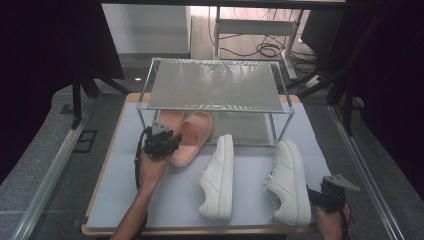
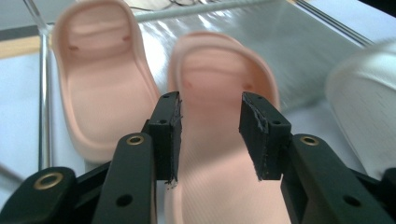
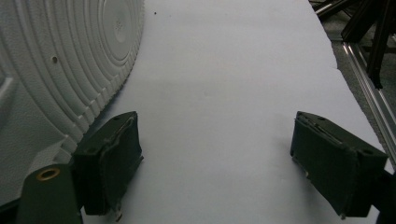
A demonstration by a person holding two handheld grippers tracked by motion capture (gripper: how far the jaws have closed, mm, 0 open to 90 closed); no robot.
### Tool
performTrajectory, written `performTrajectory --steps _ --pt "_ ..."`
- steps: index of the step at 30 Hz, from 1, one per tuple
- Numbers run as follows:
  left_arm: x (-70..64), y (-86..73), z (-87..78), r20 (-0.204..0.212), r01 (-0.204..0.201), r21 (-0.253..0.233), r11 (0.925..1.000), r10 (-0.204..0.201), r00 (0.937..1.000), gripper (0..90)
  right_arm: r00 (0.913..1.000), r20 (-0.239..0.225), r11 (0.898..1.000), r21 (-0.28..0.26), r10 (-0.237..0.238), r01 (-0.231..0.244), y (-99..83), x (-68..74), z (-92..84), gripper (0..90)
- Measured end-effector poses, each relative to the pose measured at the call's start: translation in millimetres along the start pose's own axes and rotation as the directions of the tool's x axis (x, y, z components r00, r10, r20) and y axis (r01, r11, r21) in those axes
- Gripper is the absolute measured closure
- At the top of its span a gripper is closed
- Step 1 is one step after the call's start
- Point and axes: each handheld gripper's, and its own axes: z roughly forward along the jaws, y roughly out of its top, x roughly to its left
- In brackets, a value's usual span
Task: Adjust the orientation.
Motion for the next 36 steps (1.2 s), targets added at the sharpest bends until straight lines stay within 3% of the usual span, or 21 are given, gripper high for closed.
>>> performTrajectory --steps 10,17,24,29,36 --pt "0.5 -32.7 -29.1 0.094 -0.004 0.046 0.9989 0.0 0.9956 51.8 1.0 0.0 1.0 0.0 0.0 0.0 0.0 0.0 0.0 15.8" --pt "-3.1 -51.5 -46.3 0.162 -0.011 0.053 0.9985 0.002 0.9868 59.9 1.0 0.0 1.0 0.0 0.002 -0.002 0.1 0.2 0.0 15.9" --pt "-9.5 -63.4 -50.2 0.156 -0.078 0.09 0.9929 0.063 0.9858 75.4 1.0 -0.001 1.0 0.0 0.002 -0.002 0.1 0.2 0.0 15.8" --pt "-11.0 -67.9 -46.0 0.171 -0.084 0.112 0.9901 0.064 0.9833 87.9 1.0 -0.001 1.0 0.0 0.003 -0.003 0.0 0.2 0.0 15.8" --pt "-12.7 -67.4 -35.6 0.158 -0.094 0.128 0.9873 0.073 0.9848 89.7 1.0 -0.001 1.0 0.0 0.002 -0.002 0.0 0.2 0.0 15.8"
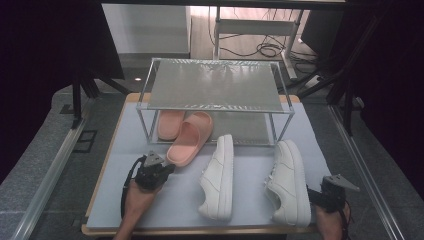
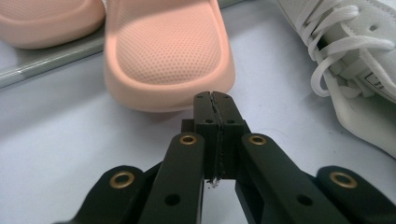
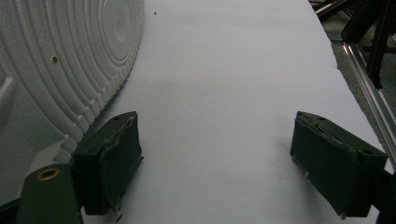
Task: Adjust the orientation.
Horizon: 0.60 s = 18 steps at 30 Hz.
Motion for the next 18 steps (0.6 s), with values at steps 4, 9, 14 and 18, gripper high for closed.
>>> performTrajectory --steps 4,9,14,18 --pt "-3.0 1.9 12.1 0.015 -0.001 0.01 0.9999 0.001 0.9999 89.7 1.0 0.001 1.0 0.001 0.0 0.0 0.0 0.0 0.0 15.9" --pt "-8.1 6.5 23.0 0.039 -0.007 0.007 0.9999 0.006 0.9992 89.6 1.0 0.0 1.0 0.0 0.0 0.0 0.0 0.0 0.0 15.8" --pt "-13.2 15.2 33.3 0.042 -0.016 0.0 0.9999 0.015 0.999 89.6 1.0 0.001 1.0 0.0 0.0 0.0 0.0 0.0 0.0 15.9" --pt "-13.8 20.3 40.3 0.038 -0.013 -0.004 0.9999 0.013 0.9992 89.6 1.0 0.001 1.0 0.001 0.0 0.0 0.0 0.0 0.0 15.8"
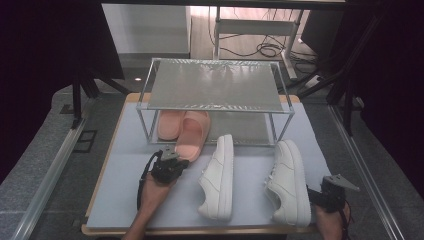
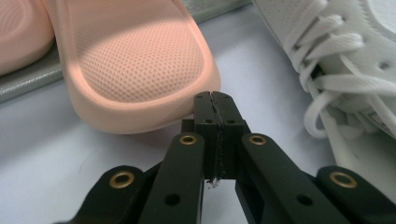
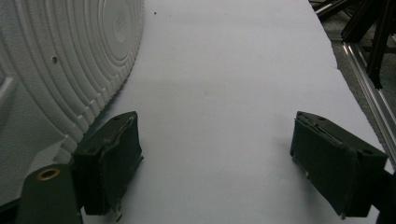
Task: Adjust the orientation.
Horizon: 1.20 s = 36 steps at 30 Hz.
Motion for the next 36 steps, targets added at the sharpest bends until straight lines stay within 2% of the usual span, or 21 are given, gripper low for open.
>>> performTrajectory --steps 12,19,32,36 --pt "9.7 12.6 18.1 -0.034 0.013 -0.01 0.9999 -0.013 0.9993 89.6 1.0 0.0 1.0 0.0 -0.001 0.001 0.0 -0.1 0.1 15.8" --pt "13.2 20.3 28.7 -0.058 0.007 -0.011 0.9999 -0.008 0.9983 89.7 1.0 0.0 1.0 0.0 -0.002 0.002 0.0 -0.2 0.0 15.9" --pt "21.2 31.9 45.3 -0.077 0.017 -0.018 0.9997 -0.018 0.9969 89.7 1.0 0.001 1.0 0.0 -0.002 0.002 0.0 -0.2 0.1 15.9" --pt "24.1 35.2 49.9 -0.075 0.033 -0.019 0.9993 -0.034 0.9966 89.7 1.0 0.001 1.0 0.0 -0.002 0.002 0.0 -0.2 0.1 15.8"
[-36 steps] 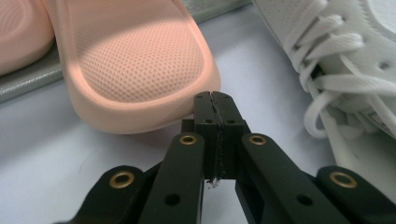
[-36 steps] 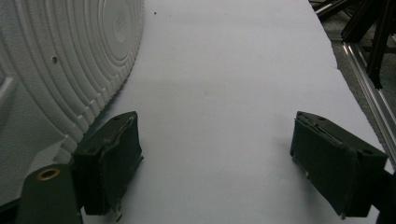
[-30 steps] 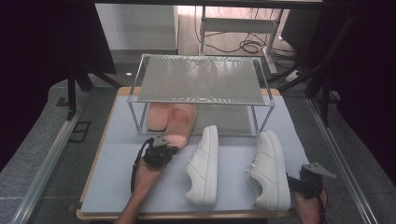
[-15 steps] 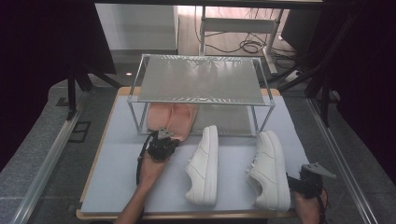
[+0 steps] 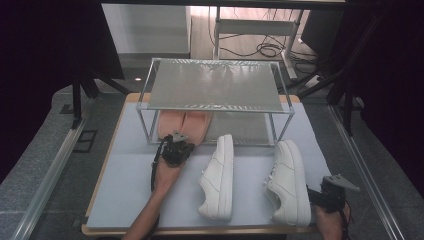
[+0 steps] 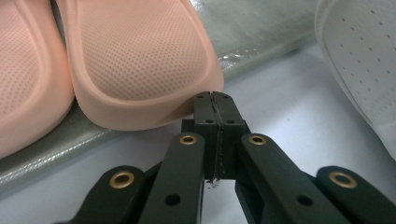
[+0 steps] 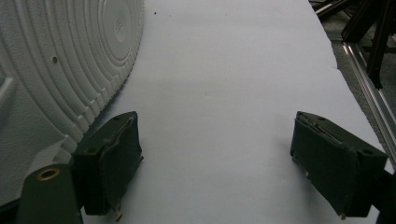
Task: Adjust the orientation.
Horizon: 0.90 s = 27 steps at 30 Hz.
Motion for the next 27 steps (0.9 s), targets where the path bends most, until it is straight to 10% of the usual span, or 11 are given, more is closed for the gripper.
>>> performTrajectory --steps 27 --pt "6.8 12.9 18.9 -0.025 0.041 0.021 0.999 -0.04 0.9989 88.2 1.0 -0.002 1.0 0.0 0.0 0.0 0.0 -0.1 -0.1 15.9"
